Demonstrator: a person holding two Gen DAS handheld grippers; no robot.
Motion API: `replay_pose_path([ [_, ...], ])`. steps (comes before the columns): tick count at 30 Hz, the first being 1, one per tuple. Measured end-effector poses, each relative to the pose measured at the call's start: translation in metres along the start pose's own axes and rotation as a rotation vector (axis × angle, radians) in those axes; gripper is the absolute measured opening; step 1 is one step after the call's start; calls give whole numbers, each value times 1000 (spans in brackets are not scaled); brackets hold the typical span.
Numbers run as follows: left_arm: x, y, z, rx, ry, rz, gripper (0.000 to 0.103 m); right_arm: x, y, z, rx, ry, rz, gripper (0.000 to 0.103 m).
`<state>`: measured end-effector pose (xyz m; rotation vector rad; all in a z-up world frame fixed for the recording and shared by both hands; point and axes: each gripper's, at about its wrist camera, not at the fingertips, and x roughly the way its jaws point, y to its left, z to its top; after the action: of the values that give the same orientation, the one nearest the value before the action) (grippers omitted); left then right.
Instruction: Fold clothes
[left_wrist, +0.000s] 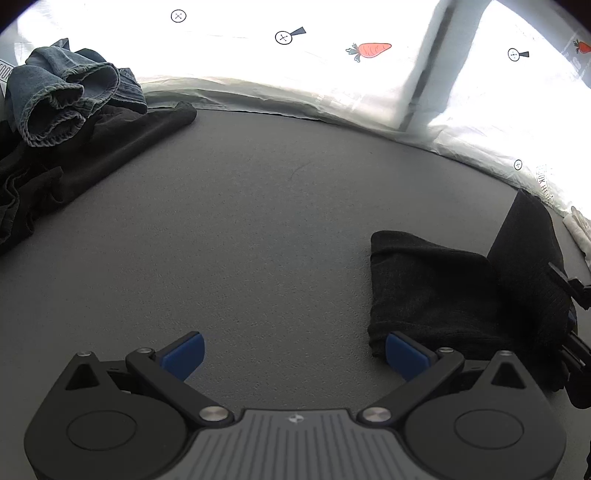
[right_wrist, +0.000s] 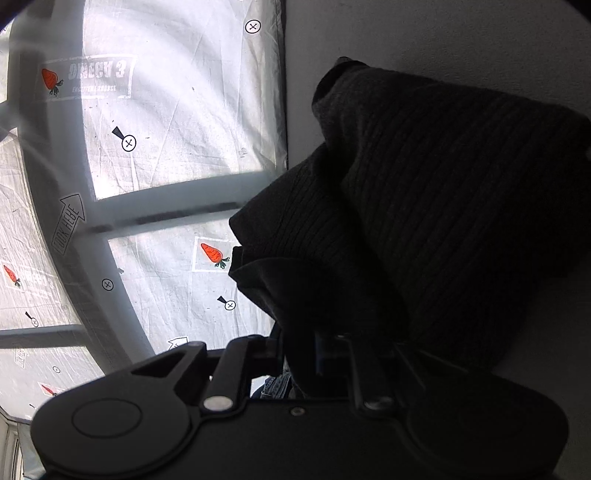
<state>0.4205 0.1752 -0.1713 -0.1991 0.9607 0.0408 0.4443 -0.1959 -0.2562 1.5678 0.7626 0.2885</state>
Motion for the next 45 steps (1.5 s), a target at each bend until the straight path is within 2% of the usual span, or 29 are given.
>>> replay_pose_path([
  [5,7,8,0,-21,13,-28,103,10,3,-12,-70,25,-77,17],
  [8,8,7,1,-21,10,-46,103,13,12,-14,-107,47,-98,23],
  [11,10,7,1,-25,11,-56,103,24,14,-16,-117,85,-115,32],
  [13,11,7,0,-33,13,-57,103,27,16,-19,-116,121,-96,43],
  [17,11,13,-1,-55,13,-46,103,32,27,-28,-179,172,-106,44],
  [20,8,18,-2,-75,6,-36,103,27,39,-30,-233,175,-103,46],
  [23,5,20,-3,-93,-1,-36,103,14,62,-32,-381,118,-121,44],
  [26,3,20,-4,-92,-9,-38,102,-5,90,-37,-585,-2,-149,28],
  [28,3,17,-5,-79,-10,-41,102,-14,104,-38,-714,-93,-234,17],
  [30,3,14,-6,-66,-10,-45,101,-18,111,-38,-812,-171,-345,15],
  [32,0,10,-7,-51,-17,-48,100,-1,108,-24,-882,-183,-434,15],
  [35,-5,5,-8,-29,-29,-53,97,8,99,-22,-942,-131,-499,15],
  [38,-9,0,-9,-7,-42,-58,92,31,70,-37,-995,-64,-549,15],
  [41,-14,-6,-10,16,-54,-62,87,59,61,-55,-1074,13,-572,15],
  [43,-17,-11,-10,24,-63,-69,82,73,60,-63,-1131,73,-545,15],
  [45,-20,-20,-8,24,-74,-82,77,72,64,-67,-1128,124,-484,16],
])
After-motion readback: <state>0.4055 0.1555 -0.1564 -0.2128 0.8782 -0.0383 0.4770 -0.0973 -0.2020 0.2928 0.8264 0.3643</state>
